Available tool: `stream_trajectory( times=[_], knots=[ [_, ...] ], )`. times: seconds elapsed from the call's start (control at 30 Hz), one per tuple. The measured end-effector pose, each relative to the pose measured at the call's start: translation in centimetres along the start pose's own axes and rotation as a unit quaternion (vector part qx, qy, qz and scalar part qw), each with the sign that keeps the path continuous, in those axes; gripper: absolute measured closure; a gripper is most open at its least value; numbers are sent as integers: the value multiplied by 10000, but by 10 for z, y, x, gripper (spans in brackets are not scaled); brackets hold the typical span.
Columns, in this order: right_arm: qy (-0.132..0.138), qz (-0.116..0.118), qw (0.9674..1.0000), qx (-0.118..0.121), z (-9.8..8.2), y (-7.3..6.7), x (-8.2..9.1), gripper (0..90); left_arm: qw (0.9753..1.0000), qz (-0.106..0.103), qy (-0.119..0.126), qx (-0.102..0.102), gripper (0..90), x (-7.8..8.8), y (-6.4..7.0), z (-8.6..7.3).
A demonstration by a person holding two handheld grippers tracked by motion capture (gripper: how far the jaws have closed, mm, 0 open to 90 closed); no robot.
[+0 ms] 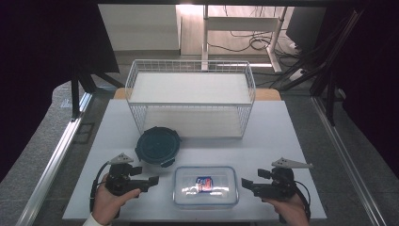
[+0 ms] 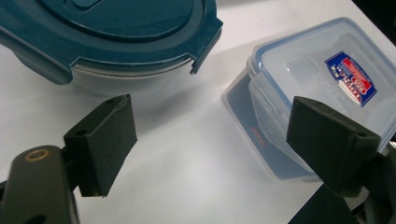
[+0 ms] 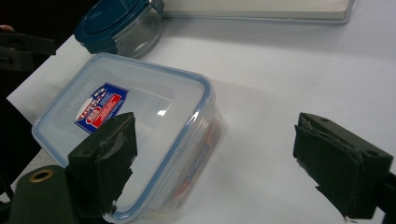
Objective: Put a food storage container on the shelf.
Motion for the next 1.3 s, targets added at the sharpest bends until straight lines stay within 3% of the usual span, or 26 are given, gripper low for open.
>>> stream_trajectory(
  times=[0.1, 0.2, 0.27, 0.4, 0.5, 0.67, 0.8, 0.9, 1.0, 1.3],
  knots=[
    [43, -25, 10000, -76, 0, 2, 1, 122, 9999, -112, 11, 90, 126, -1, 3, 1],
    [49, 55, 9998, -160, 0, 2, 1, 113, 9987, -415, -11, 311, 98, -2, 10, 1],
    [-7, 42, 9999, -149, -2, 2, -1, 100, 9979, -507, -34, 409, 76, -3, 13, 1],
    [-157, 289, 9990, -295, -9, -6, -8, 88, 9959, -635, -57, 635, 47, -7, 19, -1],
    [-171, 481, 9976, -477, -12, -10, -11, 87, 9920, -870, -150, 899, 29, -15, 25, -3],
    [-274, 652, 9953, -661, -18, -15, -18, 82, 9894, -1007, -314, 1000, 28, -31, 33, -7],
    [-388, 812, 9925, -830, -22, -19, -26, 76, 9850, -1216, -420, 1147, 30, -41, 40, -9],
    [-438, 946, 9897, -982, -23, -21, -30, 75, 9792, -1470, -501, 1305, 32, -49, 44, -12],
    [-483, 1043, 9878, -1055, -24, -23, -34, 75, 9780, -1524, -559, 1313, 43, -56, 46, -15],
    [-571, 1133, 9860, -1086, -27, -26, -43, 79, 9747, -1718, -660, 1271, 108, -64, 57, -20]
  ],
)
Point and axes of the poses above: each handheld gripper's, and its own axes: x roughly backward along the jaws, z roughly out of its top, y roughly to its right, the point moved 9 cm from there along -x, roughly forward along the jaws, and after that the axes turned 1 degree about -y, right-handed, at the moved point
